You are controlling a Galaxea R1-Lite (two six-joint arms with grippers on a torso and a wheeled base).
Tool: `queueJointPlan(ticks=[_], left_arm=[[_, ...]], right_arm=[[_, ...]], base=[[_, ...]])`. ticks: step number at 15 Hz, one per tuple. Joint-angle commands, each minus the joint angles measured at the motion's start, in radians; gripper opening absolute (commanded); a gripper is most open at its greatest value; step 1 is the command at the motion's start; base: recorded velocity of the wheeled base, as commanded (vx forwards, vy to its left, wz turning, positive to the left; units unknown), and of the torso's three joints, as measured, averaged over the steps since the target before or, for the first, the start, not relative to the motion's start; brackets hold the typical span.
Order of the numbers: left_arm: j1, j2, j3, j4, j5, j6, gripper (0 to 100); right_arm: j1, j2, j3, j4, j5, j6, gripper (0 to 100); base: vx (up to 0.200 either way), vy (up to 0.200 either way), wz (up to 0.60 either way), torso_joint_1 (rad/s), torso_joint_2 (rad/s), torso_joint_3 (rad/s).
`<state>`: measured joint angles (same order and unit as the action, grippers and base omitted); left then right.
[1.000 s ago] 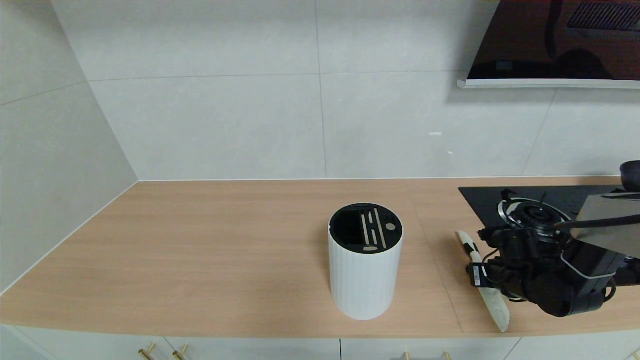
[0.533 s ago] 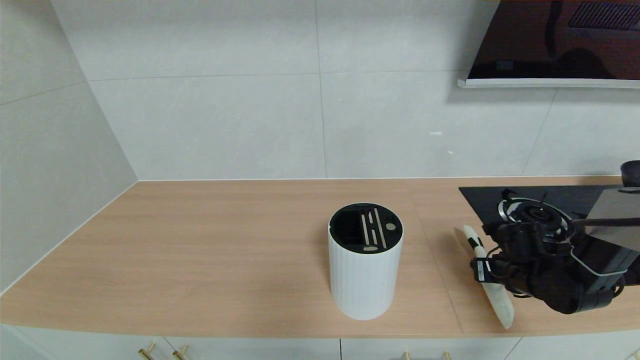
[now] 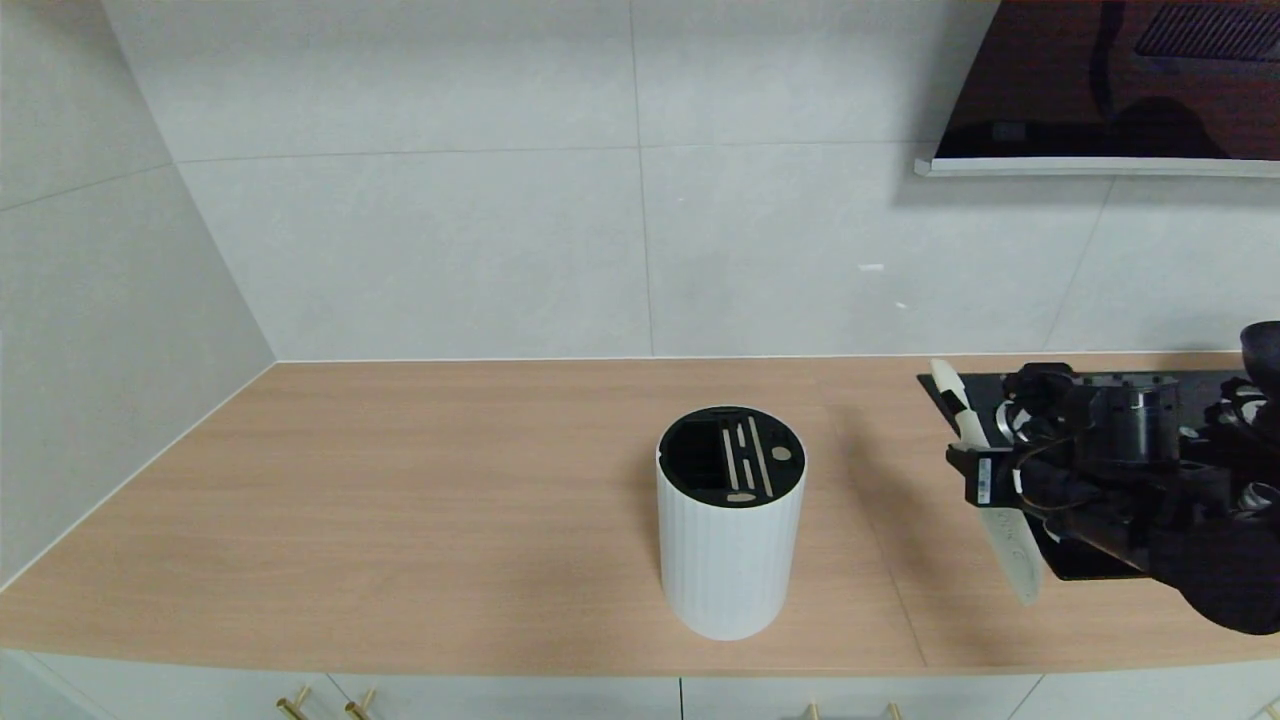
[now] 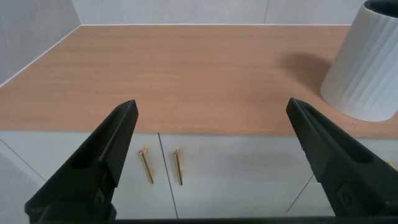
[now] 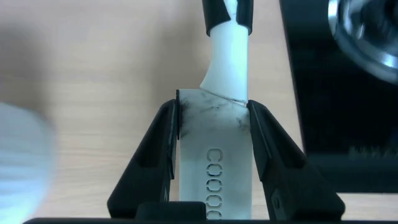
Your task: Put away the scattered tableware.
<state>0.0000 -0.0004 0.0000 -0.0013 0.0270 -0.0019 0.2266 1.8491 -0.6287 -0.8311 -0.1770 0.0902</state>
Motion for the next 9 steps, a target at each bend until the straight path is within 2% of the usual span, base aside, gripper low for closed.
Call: queueJointPlan(ticks=[1, 4, 5, 7, 8, 9], left_arm=[[0.0, 0.0, 0.0, 0.0, 0.001, 0.0, 100], [0.0, 0.0, -0.011, -0.006, 0.002, 0.02, 100], [0.0, 0.007, -0.069, 0.009, -0.012, 0.026, 100], [-0.017, 0.125, -0.238, 0.101, -0.104, 0.03, 100], [-0.025, 0.247, -0.336, 0.15, -0.19, 0.033, 100], [-0.029, 0.362, -0.411, 0.159, -0.272, 0.034, 100]], right_arm=[[0.053, -0.151, 0.02, 0.026, -0.002, 0.0, 0], [0.112, -0.274, -0.006, 0.098, -0.009, -0.003, 0], [0.132, -0.298, -0.043, 0.129, -0.009, -0.003, 0], [0.155, -0.303, -0.123, 0.185, -0.001, -0.003, 0], [0.181, -0.297, -0.167, 0.21, 0.001, -0.003, 0], [0.197, -0.283, -0.203, 0.221, 0.001, -0.003, 0]], base=[[0.0, 0.0, 0.0, 0.0, 0.0, 0.0], [0.0, 0.0, 0.0, 0.0, 0.0, 0.0], [0.0, 0.0, 0.0, 0.0, 0.0, 0.0], [0.0, 0.0, 0.0, 0.0, 0.0, 0.0], [0.0, 0.0, 0.0, 0.0, 0.0, 0.0], [0.0, 0.0, 0.0, 0.0, 0.0, 0.0]])
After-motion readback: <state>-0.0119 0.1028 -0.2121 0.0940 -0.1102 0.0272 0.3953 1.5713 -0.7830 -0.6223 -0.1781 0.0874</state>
